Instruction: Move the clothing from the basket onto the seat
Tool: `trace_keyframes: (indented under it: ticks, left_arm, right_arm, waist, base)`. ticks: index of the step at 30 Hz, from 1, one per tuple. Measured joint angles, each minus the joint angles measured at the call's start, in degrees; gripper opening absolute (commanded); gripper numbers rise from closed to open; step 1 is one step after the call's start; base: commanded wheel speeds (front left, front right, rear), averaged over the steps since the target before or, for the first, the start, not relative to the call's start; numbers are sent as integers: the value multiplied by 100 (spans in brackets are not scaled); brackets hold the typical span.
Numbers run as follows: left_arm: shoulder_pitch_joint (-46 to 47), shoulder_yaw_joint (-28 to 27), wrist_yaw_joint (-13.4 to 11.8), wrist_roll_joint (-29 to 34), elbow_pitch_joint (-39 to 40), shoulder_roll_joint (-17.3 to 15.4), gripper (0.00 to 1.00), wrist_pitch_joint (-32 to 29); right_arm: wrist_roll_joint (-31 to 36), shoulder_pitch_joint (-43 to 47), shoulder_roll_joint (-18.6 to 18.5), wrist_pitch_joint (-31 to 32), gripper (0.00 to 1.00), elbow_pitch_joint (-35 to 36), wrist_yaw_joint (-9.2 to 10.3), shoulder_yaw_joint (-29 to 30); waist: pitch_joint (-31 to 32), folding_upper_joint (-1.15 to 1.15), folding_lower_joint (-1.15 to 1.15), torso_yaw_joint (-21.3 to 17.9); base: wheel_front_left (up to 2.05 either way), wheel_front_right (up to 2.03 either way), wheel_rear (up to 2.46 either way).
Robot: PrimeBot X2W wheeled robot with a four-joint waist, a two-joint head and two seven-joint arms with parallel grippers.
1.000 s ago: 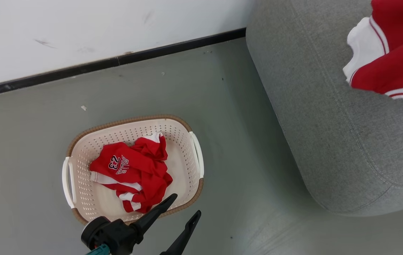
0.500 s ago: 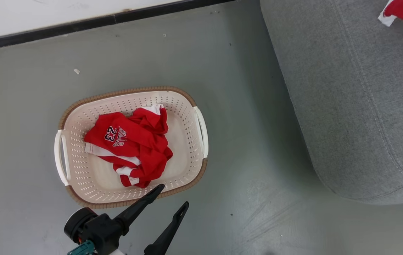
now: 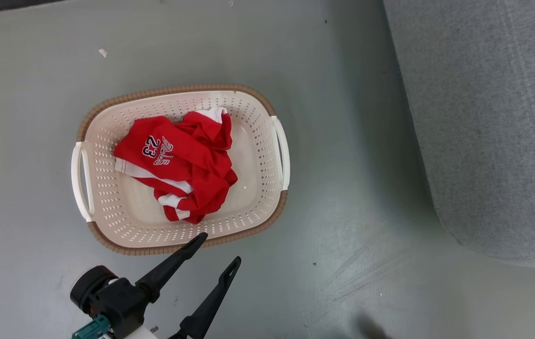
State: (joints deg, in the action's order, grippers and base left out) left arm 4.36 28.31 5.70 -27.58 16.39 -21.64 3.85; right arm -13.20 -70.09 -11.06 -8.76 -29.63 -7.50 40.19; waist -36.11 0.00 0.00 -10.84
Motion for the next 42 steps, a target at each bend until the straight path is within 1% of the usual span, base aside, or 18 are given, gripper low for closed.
trace_keyframes:
  ticks: [4,10,14,18,23,27,32,33,35,36,37,38,39,40,42]
  left_arm:
    - [51,-29,0,1,46,-18,100,25]
    - [112,-97,0,-3,115,-53,100,30]
    - [110,-93,0,-4,156,-111,100,26]
    - [110,-96,1,-4,232,-180,100,23]
    - [113,-118,1,-4,332,-209,100,1]
    - [170,-194,1,-4,378,-215,100,0]
    - [461,-313,2,-2,457,-219,100,33]
    - [501,-338,2,-2,470,-221,100,34]
    - [591,-400,3,15,466,-243,100,104]
    - [624,-411,4,42,439,-248,100,132]
    - [670,-413,9,51,425,-250,100,135]
    - [706,-411,10,51,417,-249,100,145]
    - [727,-410,12,53,408,-249,100,172]
    - [733,-409,25,57,392,-249,100,180]
    - [747,-397,25,57,353,-245,100,188]
  right_arm:
    - [171,-314,-124,-98,0,60,0,156]
    - [580,-549,-437,-132,0,135,0,428]
    - [706,-526,-435,-132,0,96,0,599]
    - [832,-471,-292,-132,0,16,0,735]
    - [947,-320,10,-140,0,-120,0,866]
    - [1038,-261,148,-190,0,-224,0,937]
    - [1147,-177,287,-303,0,-285,0,1060]
    - [1150,-179,290,-332,3,-285,0,1085]
    - [1152,-180,309,-397,16,-311,0,1111]
    - [1165,-176,343,-430,23,-355,0,1124]
    - [1193,-172,369,-436,33,-386,0,1137]
    - [1201,-172,379,-437,48,-394,0,1140]
    - [1202,-172,378,-443,84,-396,0,1139]
    - [1206,-170,374,-456,100,-396,0,1138]
    - [1218,-144,369,-493,100,-399,0,1135]
  waist:
    - [-144,0,0,55]
    - [-343,0,1,108]
    - [-488,0,0,114]
    - [-654,0,0,107]
    - [-878,0,0,98]
    - [-1055,0,0,93]
    - [-1289,0,1,88]
    - [-1323,0,0,85]
    - [-1378,0,0,70]
    - [-1385,0,1,54]
    - [-1382,0,0,42]
    - [-1374,0,0,32]
    - [-1365,0,0,23]
    - [-1355,0,1,12]
    - [-1330,0,0,-11]
  base:
    - [0,0,0]
    - [0,0,0]
    - [0,0,0]
    - [0,0,0]
    - [0,0,0]
    - [0,0,0]
    - [0,0,0]
    - [0,0,0]
    - [0,0,0]
    - [0,0,0]
    - [0,0,0]
    - [0,0,0]
    - [0,0,0]
    - [0,0,0]
    - [0,0,0]
